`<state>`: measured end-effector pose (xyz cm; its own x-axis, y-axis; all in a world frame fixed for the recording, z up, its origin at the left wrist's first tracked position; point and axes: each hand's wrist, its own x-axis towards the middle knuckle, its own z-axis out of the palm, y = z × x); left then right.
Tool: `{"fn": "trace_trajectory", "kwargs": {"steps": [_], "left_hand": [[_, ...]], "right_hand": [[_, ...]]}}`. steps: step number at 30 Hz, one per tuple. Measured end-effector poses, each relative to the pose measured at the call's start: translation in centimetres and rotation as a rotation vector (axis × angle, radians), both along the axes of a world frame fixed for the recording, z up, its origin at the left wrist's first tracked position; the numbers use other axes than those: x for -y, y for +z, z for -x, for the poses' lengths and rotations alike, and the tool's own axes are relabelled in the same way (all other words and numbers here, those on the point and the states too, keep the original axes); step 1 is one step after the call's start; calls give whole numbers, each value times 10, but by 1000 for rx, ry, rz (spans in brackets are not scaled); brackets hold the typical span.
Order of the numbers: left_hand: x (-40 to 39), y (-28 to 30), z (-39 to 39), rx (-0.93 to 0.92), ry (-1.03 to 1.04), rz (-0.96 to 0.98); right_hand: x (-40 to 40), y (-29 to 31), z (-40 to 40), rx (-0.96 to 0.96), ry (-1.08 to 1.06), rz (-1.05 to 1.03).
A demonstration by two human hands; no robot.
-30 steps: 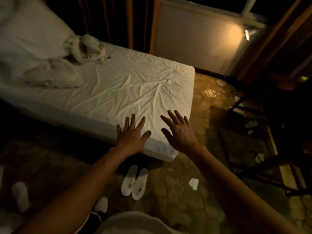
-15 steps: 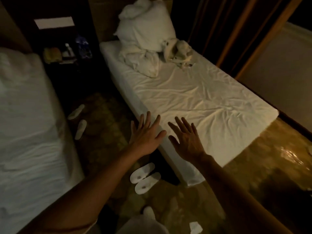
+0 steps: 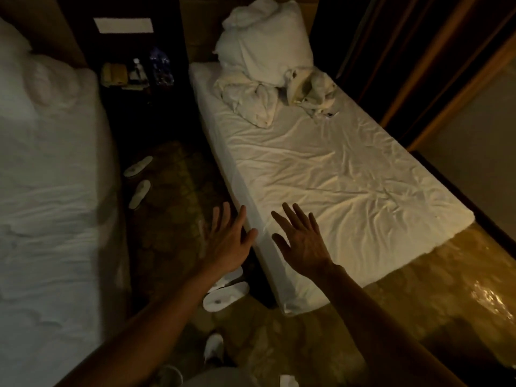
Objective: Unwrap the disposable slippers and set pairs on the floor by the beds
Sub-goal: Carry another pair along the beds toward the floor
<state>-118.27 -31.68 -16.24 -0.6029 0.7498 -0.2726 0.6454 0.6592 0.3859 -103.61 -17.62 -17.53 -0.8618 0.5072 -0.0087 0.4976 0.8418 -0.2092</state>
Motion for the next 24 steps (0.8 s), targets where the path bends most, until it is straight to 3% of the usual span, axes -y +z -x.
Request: {"fn": "trace_trajectory", "kwargs": {"steps": [11, 24], "left_hand": [[4, -5, -143, -82, 319, 9], [16, 28, -224, -178, 366, 9]], "right_hand": [[-34, -6, -106, -58, 247, 78], [-46, 12, -174, -53, 319, 45]]}}
